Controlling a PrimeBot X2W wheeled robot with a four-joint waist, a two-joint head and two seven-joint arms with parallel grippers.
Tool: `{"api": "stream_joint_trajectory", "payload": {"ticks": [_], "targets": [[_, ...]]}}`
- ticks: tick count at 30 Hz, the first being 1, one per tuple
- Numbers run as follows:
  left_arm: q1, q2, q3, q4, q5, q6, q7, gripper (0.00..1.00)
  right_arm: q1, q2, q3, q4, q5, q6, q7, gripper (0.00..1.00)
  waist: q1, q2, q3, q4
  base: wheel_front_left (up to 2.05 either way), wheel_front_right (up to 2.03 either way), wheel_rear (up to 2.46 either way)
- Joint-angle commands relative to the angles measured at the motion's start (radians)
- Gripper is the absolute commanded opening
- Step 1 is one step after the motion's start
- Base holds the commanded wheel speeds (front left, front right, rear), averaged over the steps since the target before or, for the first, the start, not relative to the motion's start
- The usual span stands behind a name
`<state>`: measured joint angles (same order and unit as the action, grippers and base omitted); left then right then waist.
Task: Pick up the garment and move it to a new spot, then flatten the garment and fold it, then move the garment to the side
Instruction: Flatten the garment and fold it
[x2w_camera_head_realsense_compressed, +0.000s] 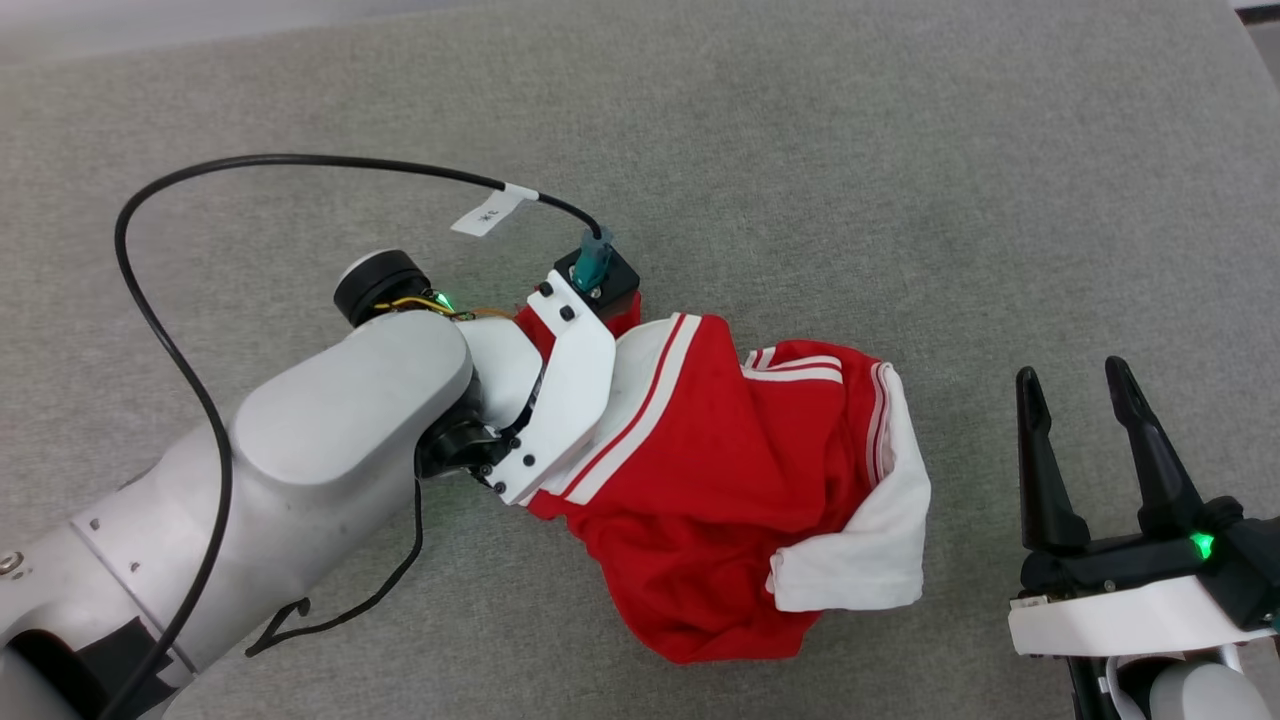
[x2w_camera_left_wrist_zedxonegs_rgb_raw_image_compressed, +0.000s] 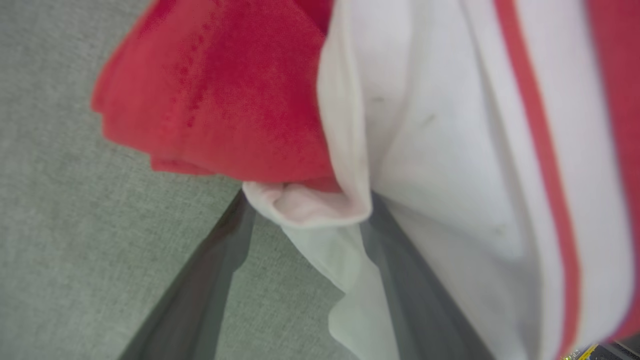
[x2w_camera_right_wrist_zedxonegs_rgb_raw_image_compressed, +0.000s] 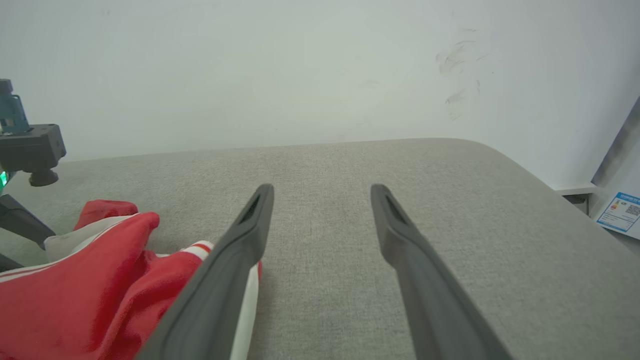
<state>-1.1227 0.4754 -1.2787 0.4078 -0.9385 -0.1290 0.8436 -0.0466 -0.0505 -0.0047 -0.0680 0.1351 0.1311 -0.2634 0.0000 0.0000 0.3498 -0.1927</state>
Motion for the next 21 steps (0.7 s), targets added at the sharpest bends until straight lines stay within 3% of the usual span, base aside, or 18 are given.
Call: {"api": "stream_joint_trajectory", "payload": {"ticks": [1, 3, 4, 5, 13, 21], "targets": [[0.045, 0.004, -0.009, 0.0, 0.023, -0.001, 0.026, 1.0, -0.018, 0.001, 0.001, -0.005, 0.005, -0.001, -0.002, 1.0, 0.0, 0.0, 0.028, -0.021, 0.0, 0.0, 0.0], [0.081, 0.011, -0.016, -0.007, 0.056, -0.001, 0.049, 1.0, -0.021, 0.001, 0.001, -0.006, 0.008, -0.001, -0.002, 1.0, 0.0, 0.0, 0.036, -0.026, 0.0, 0.0, 0.0], [0.091, 0.012, -0.018, -0.013, 0.069, -0.001, 0.051, 0.55, -0.02, 0.001, 0.0, -0.005, 0.008, -0.001, -0.002, 1.0, 0.0, 0.0, 0.038, -0.026, 0.0, 0.0, 0.0], [0.099, 0.013, -0.02, -0.018, 0.075, -0.001, 0.05, 0.0, -0.02, 0.001, -0.001, -0.005, 0.009, -0.001, -0.002, 1.0, 0.0, 0.0, 0.038, -0.026, 0.0, 0.0, 0.0], [0.049, 0.032, -0.003, -0.115, 0.068, 0.0, -0.048, 0.0, 0.012, 0.001, -0.006, 0.01, -0.01, -0.001, -0.002, 1.0, 0.0, 0.0, -0.035, 0.022, 0.0, 0.0, 0.0], [0.009, 0.161, 0.005, -0.145, -0.031, 0.0, -0.159, 0.0, 0.043, 0.001, -0.019, 0.016, -0.033, -0.001, -0.002, 1.0, 0.0, 0.0, -0.112, 0.106, 0.0, 0.0, 0.0]]}}
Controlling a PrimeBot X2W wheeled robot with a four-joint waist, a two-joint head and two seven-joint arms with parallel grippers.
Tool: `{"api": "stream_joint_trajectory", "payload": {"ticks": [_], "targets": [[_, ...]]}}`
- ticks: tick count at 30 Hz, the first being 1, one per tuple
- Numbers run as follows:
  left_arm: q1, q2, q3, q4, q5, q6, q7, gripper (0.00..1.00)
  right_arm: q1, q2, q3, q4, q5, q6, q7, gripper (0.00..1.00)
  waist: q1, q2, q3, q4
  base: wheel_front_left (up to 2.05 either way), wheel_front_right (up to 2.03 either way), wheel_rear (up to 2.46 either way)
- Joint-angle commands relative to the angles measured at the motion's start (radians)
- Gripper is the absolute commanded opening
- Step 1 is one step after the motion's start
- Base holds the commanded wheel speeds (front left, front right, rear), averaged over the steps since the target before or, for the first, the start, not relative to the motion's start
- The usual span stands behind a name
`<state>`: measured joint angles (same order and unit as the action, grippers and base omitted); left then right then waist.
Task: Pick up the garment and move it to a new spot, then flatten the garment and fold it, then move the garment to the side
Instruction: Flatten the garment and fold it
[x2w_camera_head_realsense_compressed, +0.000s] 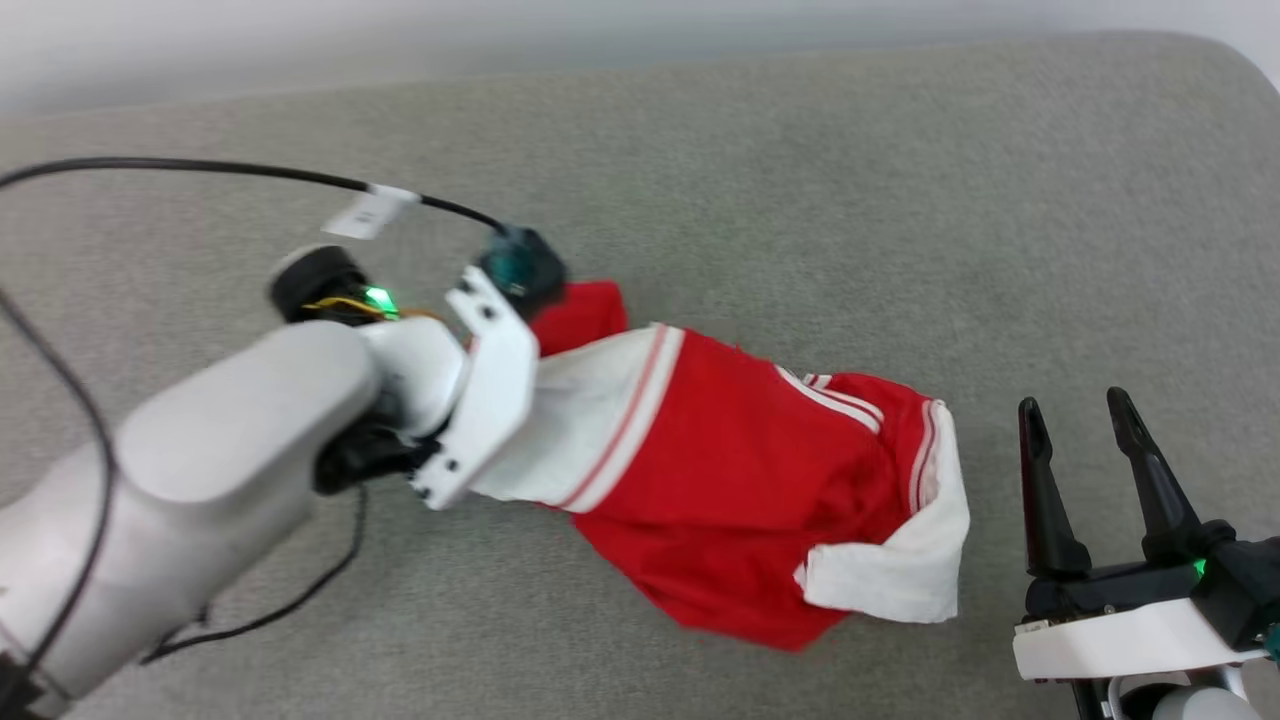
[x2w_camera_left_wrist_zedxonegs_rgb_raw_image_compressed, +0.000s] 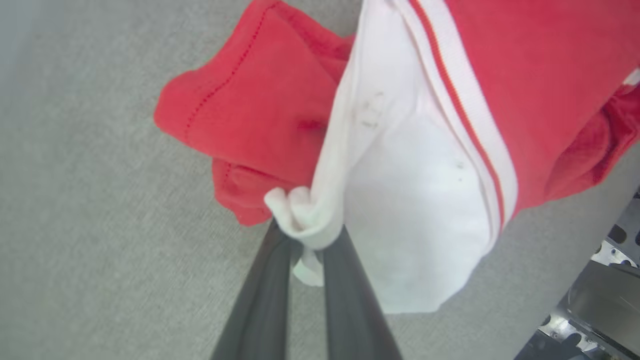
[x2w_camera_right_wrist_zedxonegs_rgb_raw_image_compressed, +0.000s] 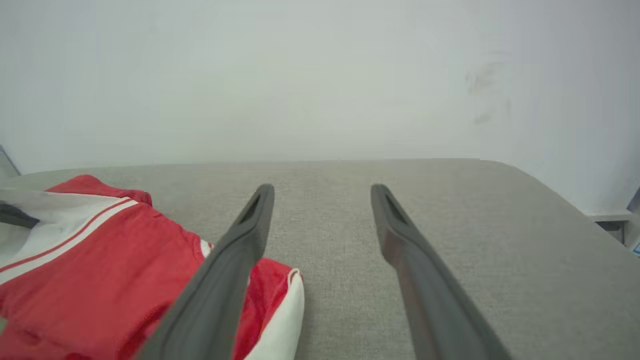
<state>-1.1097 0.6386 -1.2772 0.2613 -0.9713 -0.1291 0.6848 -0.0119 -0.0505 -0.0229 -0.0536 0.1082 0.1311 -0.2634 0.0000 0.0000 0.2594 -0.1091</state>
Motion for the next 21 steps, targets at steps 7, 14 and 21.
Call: {"api": "stream_joint_trajectory", "payload": {"ticks": [7, 14, 21], "targets": [[0.077, 0.143, 0.01, 0.074, -0.081, 0.001, -0.034, 0.0, 0.015, 0.0, -0.009, 0.002, -0.014, -0.001, -0.002, 1.0, 0.0, 0.0, -0.037, 0.056, 0.0, 0.0, 0.0], [0.219, 0.192, 0.011, 0.185, -0.165, 0.023, -0.068, 0.0, 0.024, 0.001, -0.007, 0.004, -0.019, -0.001, -0.002, 1.0, 0.0, 0.0, -0.034, 0.057, 0.0, 0.0, 0.0], [0.278, 0.15, 0.031, 0.279, -0.172, 0.024, -0.197, 1.0, 0.03, 0.0, -0.007, 0.017, -0.03, -0.001, -0.002, 1.0, 0.0, 0.0, -0.059, 0.061, 0.0, 0.0, 0.0]]}}
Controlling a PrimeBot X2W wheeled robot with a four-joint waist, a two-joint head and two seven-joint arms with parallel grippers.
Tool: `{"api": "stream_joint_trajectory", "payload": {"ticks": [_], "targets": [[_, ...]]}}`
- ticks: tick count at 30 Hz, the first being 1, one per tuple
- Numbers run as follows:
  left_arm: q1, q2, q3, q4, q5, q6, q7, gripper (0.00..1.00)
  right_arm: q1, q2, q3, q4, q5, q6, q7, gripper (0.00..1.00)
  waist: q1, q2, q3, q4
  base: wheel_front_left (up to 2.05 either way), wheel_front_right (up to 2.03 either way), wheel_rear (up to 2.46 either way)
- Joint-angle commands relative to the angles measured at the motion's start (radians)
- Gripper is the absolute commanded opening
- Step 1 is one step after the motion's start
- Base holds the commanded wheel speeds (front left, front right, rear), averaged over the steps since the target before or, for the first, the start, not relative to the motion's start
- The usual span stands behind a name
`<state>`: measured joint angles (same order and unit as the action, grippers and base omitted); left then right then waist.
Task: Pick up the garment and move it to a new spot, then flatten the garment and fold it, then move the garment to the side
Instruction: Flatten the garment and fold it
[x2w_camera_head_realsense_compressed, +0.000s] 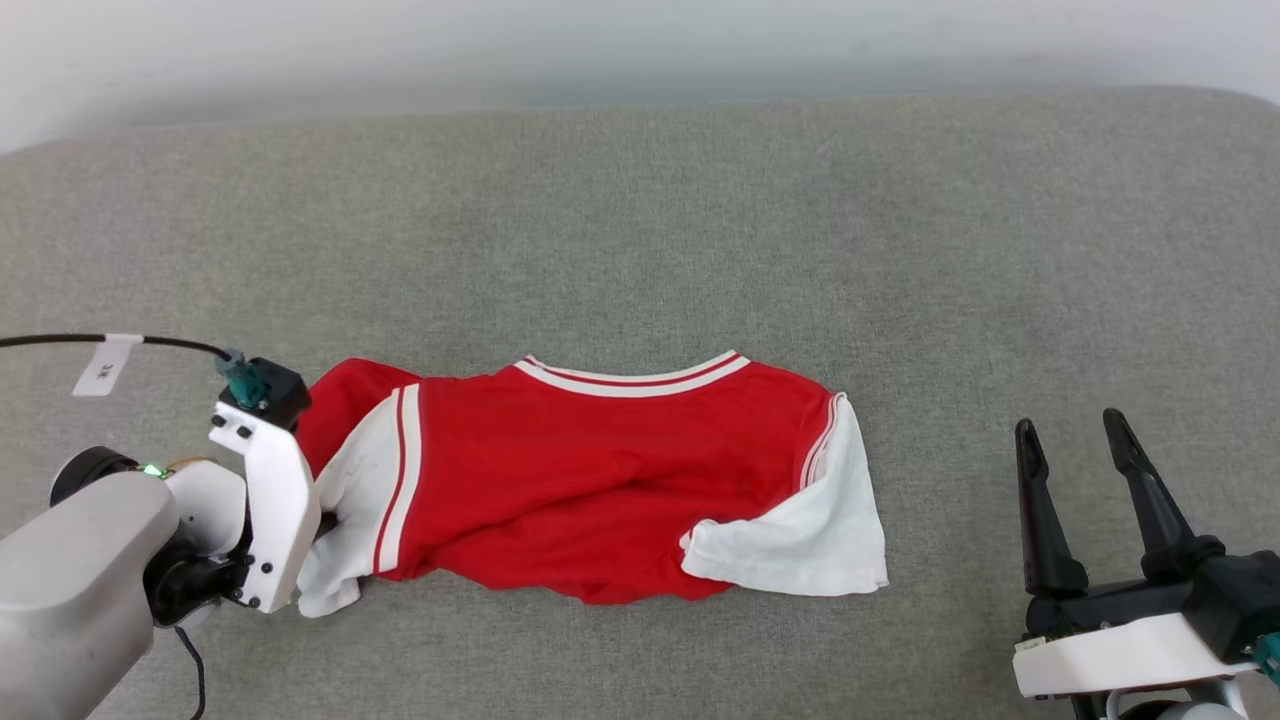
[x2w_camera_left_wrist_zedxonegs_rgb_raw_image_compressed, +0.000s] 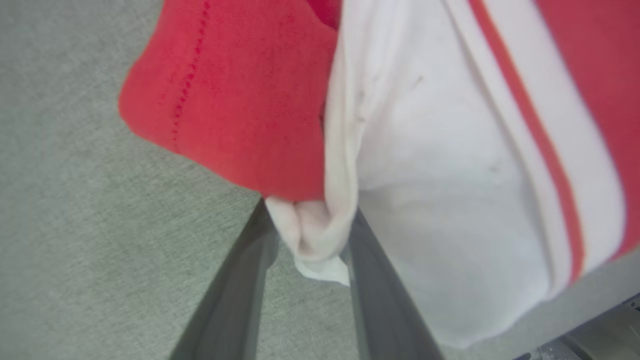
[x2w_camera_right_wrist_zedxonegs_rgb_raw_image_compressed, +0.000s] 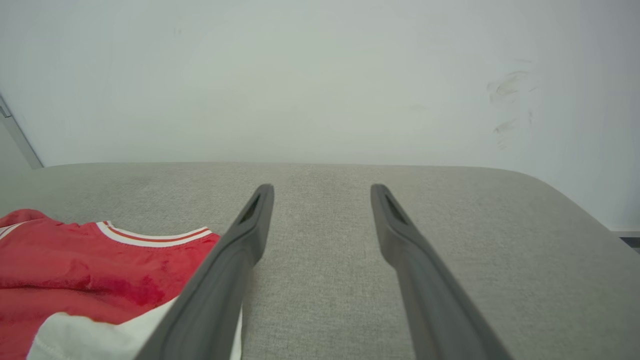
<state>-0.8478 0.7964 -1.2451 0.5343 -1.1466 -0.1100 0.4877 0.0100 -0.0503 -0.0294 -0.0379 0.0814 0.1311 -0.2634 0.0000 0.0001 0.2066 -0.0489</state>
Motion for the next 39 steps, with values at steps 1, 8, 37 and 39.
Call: {"api": "stream_joint_trajectory", "payload": {"ticks": [1, 8, 37, 39], "targets": [[0.013, -0.015, 0.005, 0.008, 0.015, 0.005, -0.037, 1.0, 0.007, 0.0, -0.002, 0.0, -0.007, -0.001, -0.002, 1.0, 0.0, -0.0001, -0.015, 0.002, 0.0, 0.0, 0.0], [0.038, -0.034, 0.08, -0.002, 0.119, 0.093, -0.433, 1.0, -0.039, 0.0, -0.018, -0.026, -0.094, -0.001, -0.002, 1.0, 0.0, -0.0001, -0.079, 0.013, 0.0, 0.0, 0.0], [0.763, -0.327, 0.914, -0.58, 0.683, 0.545, -0.753, 1.0, -0.543, -0.523, 0.644, 0.13, 0.285, -0.001, 0.683, 1.0, 0.0, -0.0001, -0.127, 0.074, 0.0, 0.0, 0.0], [0.787, -0.368, 0.956, -0.59, 0.719, 0.524, -0.753, 1.0, -0.565, -0.576, 0.702, 0.116, 0.372, -0.001, 0.818, 1.0, 0.0, -0.0001, -0.119, 0.08, 0.0, 0.0, 0.0]]}}
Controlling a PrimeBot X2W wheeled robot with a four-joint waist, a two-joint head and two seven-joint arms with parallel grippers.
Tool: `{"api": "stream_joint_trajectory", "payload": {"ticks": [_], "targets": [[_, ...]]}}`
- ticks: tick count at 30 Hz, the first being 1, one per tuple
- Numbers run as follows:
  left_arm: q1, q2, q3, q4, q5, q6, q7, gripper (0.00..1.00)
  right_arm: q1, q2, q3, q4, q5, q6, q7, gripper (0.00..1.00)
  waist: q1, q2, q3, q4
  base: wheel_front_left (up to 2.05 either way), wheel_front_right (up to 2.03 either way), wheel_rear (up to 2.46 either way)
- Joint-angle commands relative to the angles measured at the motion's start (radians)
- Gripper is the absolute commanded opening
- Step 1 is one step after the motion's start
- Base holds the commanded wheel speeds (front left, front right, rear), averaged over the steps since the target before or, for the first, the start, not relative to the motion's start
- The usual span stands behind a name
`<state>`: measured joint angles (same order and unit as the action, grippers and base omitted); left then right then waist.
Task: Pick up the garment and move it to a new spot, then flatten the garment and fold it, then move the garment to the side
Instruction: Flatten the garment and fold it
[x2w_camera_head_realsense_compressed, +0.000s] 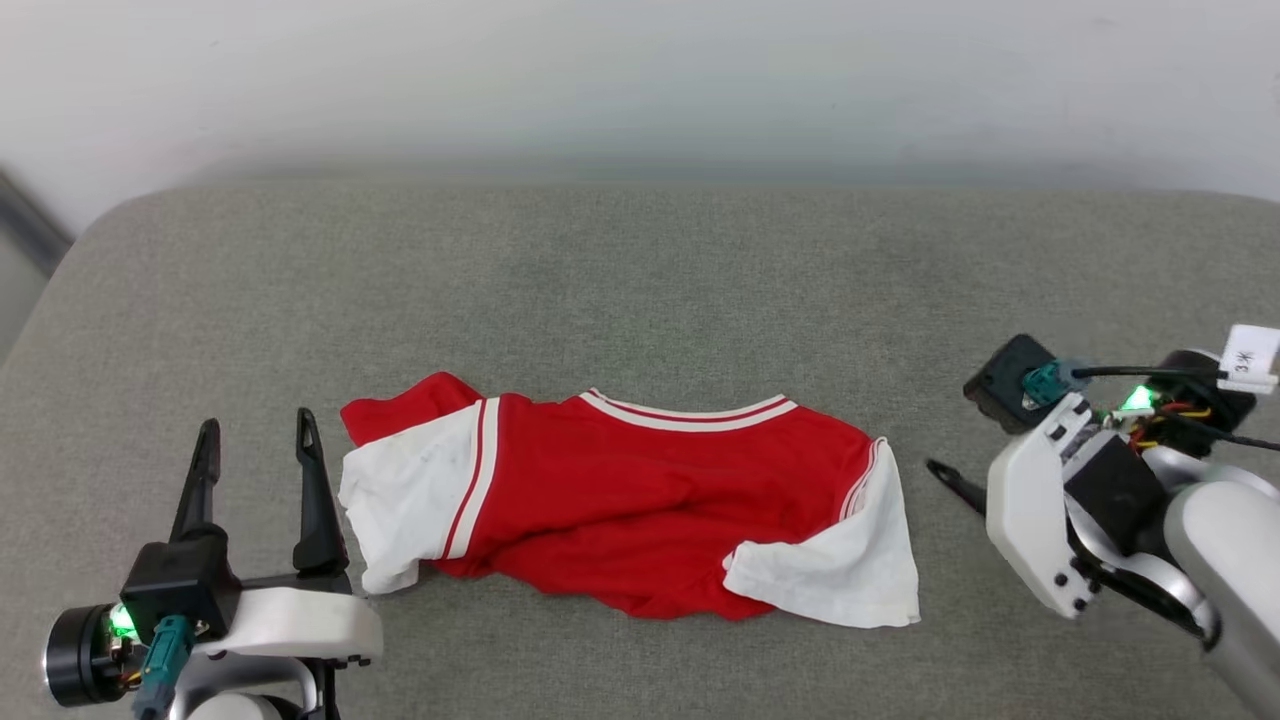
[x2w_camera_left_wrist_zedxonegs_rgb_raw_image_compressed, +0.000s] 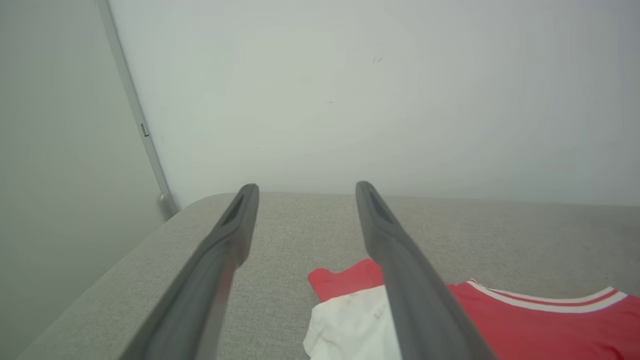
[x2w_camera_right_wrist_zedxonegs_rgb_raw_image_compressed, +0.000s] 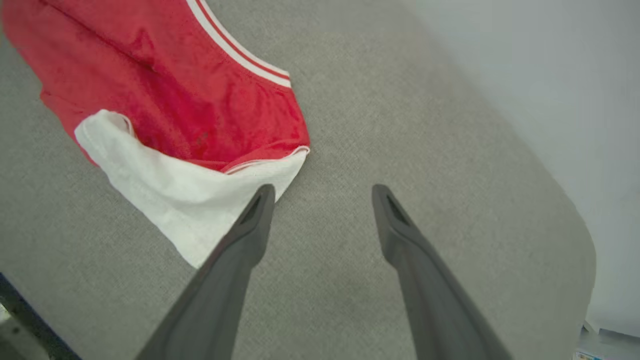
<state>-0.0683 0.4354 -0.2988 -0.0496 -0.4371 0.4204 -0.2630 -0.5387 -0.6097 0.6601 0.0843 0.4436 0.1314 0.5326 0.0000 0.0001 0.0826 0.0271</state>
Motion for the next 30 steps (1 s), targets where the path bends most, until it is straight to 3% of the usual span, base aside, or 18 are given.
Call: {"api": "stream_joint_trajectory", "payload": {"ticks": [1, 6, 10, 19, 22, 23, 24, 30], "targets": [[0.021, -0.027, 0.029, -0.008, 0.027, -0.019, -0.002, 1.0, -0.03, -0.039, 0.038, -0.02, 0.045, -0.001, 0.08, 1.0, 0.0, -0.0001, 0.009, 0.008, 0.0, 0.0, 0.0], [0.053, -0.111, 0.101, -0.01, 0.107, -0.08, -0.002, 1.0, -0.06, -0.083, 0.113, -0.037, 0.201, -0.001, 0.274, 1.0, 0.0, -0.0001, 0.043, 0.026, 0.0, 0.0, 0.0], [0.051, -0.169, 0.146, -0.001, 0.156, -0.132, -0.002, 1.0, -0.072, -0.055, 0.149, -0.003, 0.263, -0.001, 0.342, 1.0, 0.0, -0.0001, 0.081, 0.044, 0.0, 0.0, 0.0], [0.005, -0.262, 0.219, 0.035, 0.254, -0.236, -0.002, 1.0, -0.022, 0.084, 0.248, 0.21, 0.283, -0.001, 0.305, 1.0, 0.0, -0.0001, 0.158, 0.069, 0.0, 0.0, 0.0], [-0.001, -0.282, 0.245, 0.044, 0.275, -0.262, -0.002, 1.0, -0.016, 0.117, 0.285, 0.267, 0.279, -0.001, 0.245, 1.0, 0.0, -0.0001, 0.163, 0.067, 0.0, 0.0, 0.0], [0.0, -0.289, 0.255, 0.047, 0.282, -0.267, -0.002, 1.0, -0.026, 0.119, 0.296, 0.271, 0.271, -0.001, 0.22, 0.73, 0.0, -0.0001, 0.161, 0.062, 0.0, 0.0, 0.0], [0.003, -0.294, 0.265, 0.051, 0.289, -0.272, -0.002, 1.0, -0.041, 0.116, 0.295, 0.273, 0.273, -0.001, 0.191, 0.01, 0.0, -0.0001, 0.158, 0.056, 0.0, 0.0, 0.0], [0.036, -0.318, 0.302, 0.073, 0.323, -0.302, -0.002, 1.0, -0.144, -0.008, 0.289, 0.202, 0.279, -0.002, 0.095, 0.0, 0.0, -0.0001, 0.105, 0.019, 0.0, 0.0, 0.0]]}}
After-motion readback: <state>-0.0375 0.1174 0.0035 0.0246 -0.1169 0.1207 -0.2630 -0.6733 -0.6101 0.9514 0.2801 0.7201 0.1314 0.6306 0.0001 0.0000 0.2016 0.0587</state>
